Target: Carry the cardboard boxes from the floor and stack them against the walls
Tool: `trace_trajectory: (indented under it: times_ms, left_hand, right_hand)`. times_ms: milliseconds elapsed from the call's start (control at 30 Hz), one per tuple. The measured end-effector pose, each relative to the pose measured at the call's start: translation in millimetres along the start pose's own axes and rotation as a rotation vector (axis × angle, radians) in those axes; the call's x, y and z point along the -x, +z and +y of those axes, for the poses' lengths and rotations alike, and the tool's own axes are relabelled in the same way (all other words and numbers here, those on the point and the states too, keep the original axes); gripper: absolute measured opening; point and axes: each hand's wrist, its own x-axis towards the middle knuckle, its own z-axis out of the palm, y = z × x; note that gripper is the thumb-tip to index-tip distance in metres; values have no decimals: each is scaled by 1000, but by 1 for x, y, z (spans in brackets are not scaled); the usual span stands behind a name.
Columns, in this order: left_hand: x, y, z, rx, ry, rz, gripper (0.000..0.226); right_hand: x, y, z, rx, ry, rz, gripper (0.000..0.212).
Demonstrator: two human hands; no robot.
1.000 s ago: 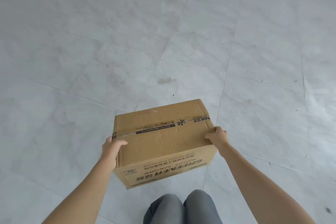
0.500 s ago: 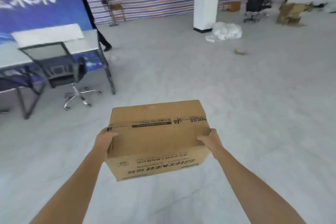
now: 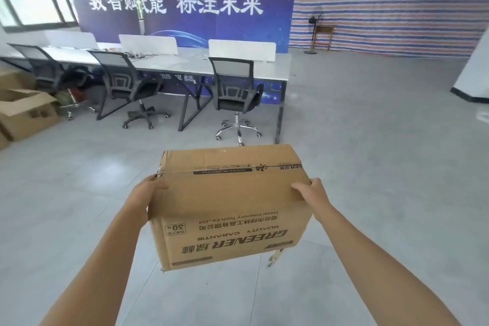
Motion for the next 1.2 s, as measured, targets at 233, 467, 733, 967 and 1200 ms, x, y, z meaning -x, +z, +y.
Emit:
trace_trajectory:
  times_ms: [233,467,733,967,1200]
  left_hand:
    - [-10,-20,0,122,-61,238,31]
    - [-23,-10,20,210,-18,489,20]
    - [-29,-16,23,321,-76,723,13]
    - [-44,-65,21,412,-119,928,7]
    - [-117,-142,38,493,-83,1023,18]
  right_hand:
    - [-60,65,-48,91,-84,-247,48]
    - [-126,103,-108,125,-214,-456,31]
    - [-165,164,-152,168,-317,-631,29]
    - [-169,274,-185,178,-365,-845,20]
    - [-190,399,-246,235,-401,-927,22]
